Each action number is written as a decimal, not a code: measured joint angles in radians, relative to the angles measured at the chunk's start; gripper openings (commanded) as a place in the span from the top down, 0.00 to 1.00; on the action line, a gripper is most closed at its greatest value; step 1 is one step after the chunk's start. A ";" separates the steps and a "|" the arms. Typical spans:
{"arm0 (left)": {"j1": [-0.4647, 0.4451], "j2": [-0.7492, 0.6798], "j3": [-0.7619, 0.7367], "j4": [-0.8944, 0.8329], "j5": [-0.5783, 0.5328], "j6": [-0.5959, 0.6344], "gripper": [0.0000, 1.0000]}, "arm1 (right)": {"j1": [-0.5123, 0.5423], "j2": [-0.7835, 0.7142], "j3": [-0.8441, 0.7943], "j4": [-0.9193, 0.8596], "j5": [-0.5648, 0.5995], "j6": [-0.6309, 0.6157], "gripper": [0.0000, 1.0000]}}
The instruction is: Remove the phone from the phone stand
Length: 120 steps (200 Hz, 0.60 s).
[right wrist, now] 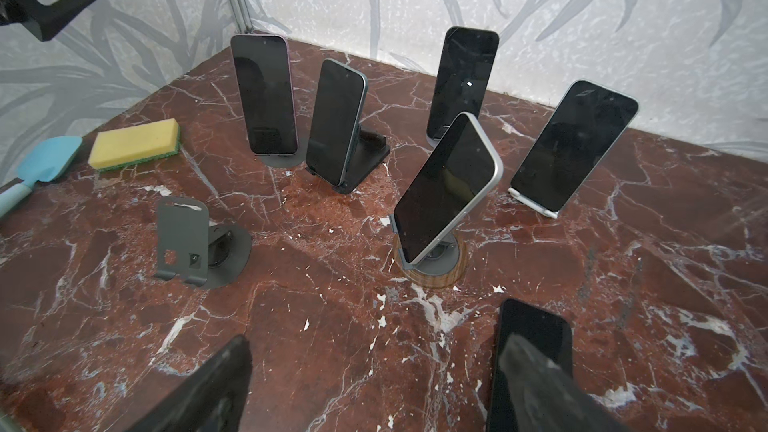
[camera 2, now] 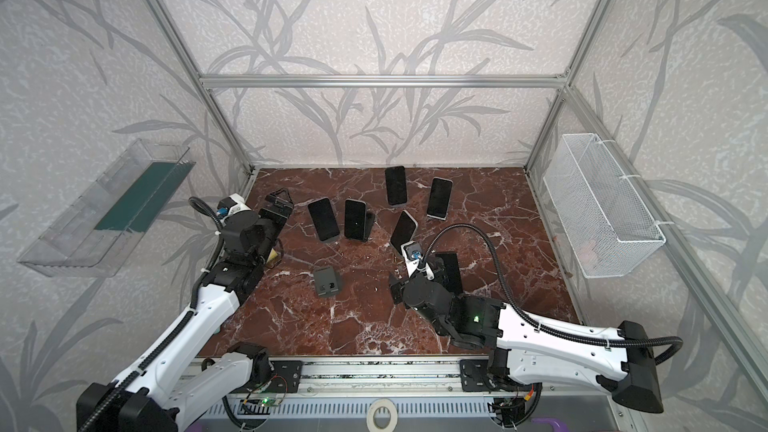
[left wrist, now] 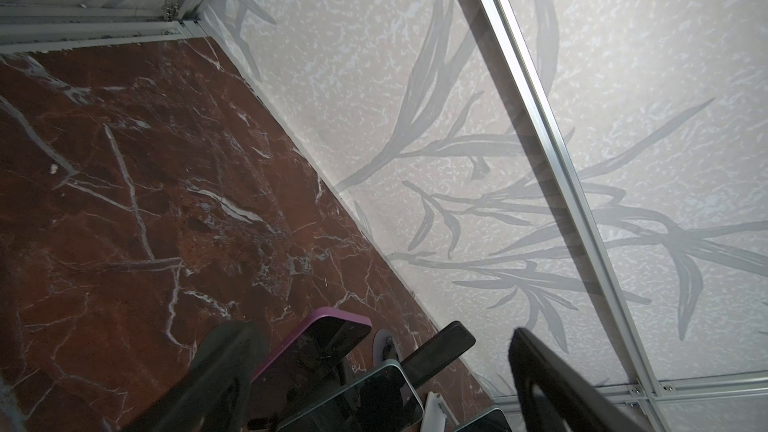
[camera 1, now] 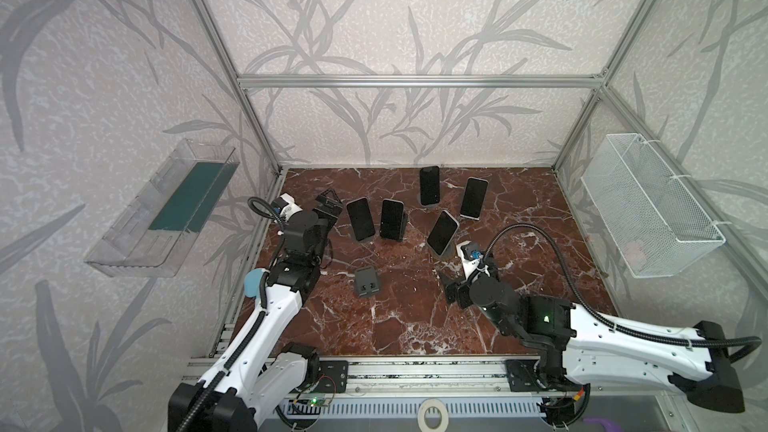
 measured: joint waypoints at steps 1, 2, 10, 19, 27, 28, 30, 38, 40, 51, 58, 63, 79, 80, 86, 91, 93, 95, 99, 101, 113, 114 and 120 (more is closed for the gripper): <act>0.000 0.001 0.000 0.001 0.002 -0.001 0.07 | 0.000 0.003 0.001 0.002 0.004 0.000 0.06; 0.000 0.002 0.000 0.001 0.003 -0.002 0.07 | 0.000 0.003 0.002 0.002 0.005 0.000 0.06; 0.000 0.013 0.000 0.006 0.017 -0.010 0.08 | 0.000 0.014 0.009 0.012 0.024 0.000 0.06; 0.000 0.028 0.000 0.010 0.036 -0.017 0.09 | 0.000 0.026 0.019 0.024 0.040 0.000 0.06; 0.000 0.043 0.000 0.013 0.051 -0.023 0.08 | -0.001 0.036 0.031 0.033 0.047 -0.001 0.07; 0.000 0.044 0.000 0.013 0.053 -0.023 0.08 | -0.001 0.039 0.034 0.034 0.047 -0.002 0.07; 0.000 0.048 0.000 0.013 0.057 -0.024 0.08 | -0.001 0.042 0.037 0.036 0.048 -0.004 0.07; 0.000 0.062 0.000 0.013 0.071 -0.029 0.09 | -0.002 0.058 0.058 0.044 0.050 -0.008 0.07; 0.000 0.065 0.000 0.013 0.074 -0.031 0.08 | -0.002 0.063 0.063 0.047 0.050 -0.011 0.07; 0.000 0.080 0.000 0.013 0.095 -0.036 0.09 | -0.003 0.090 0.098 0.054 0.050 -0.024 0.07; 0.000 0.085 0.001 0.013 0.107 -0.038 0.08 | -0.006 0.108 0.122 0.061 0.049 -0.034 0.07; 0.000 0.088 0.002 0.013 0.116 -0.039 0.08 | -0.008 0.122 0.139 0.068 0.048 -0.043 0.07; 0.001 0.089 0.003 0.013 0.136 -0.039 0.09 | -0.020 0.163 0.193 0.086 0.031 -0.071 0.07; 0.001 0.089 0.003 0.013 0.137 -0.039 0.09 | -0.021 0.166 0.198 0.088 0.029 -0.073 0.07; 0.001 0.087 0.005 0.013 0.140 -0.037 0.09 | -0.029 0.180 0.216 0.091 0.017 -0.079 0.07; 0.001 0.084 0.007 0.013 0.142 -0.033 0.08 | -0.038 0.193 0.233 0.094 0.002 -0.080 0.07; 0.001 0.084 0.007 0.013 0.142 -0.032 0.08 | -0.042 0.199 0.240 0.095 -0.003 -0.080 0.07; 0.001 0.082 0.007 0.013 0.141 -0.031 0.08 | -0.045 0.205 0.247 0.097 -0.010 -0.080 0.07; 0.001 0.079 0.008 0.013 0.140 -0.028 0.08 | -0.052 0.217 0.262 0.097 -0.025 -0.080 0.07; 0.001 0.077 0.008 0.013 0.139 -0.026 0.08 | -0.055 0.224 0.269 0.098 -0.032 -0.080 0.07; 0.002 0.062 0.008 0.011 0.128 -0.016 0.08 | -0.069 0.266 0.313 0.103 -0.080 -0.078 0.09; 0.002 0.060 0.008 0.011 0.127 -0.015 0.08 | -0.069 0.269 0.315 0.103 -0.084 -0.078 0.09; 0.003 0.053 0.008 0.011 0.118 -0.013 0.08 | -0.073 0.292 0.332 0.108 -0.113 -0.076 0.09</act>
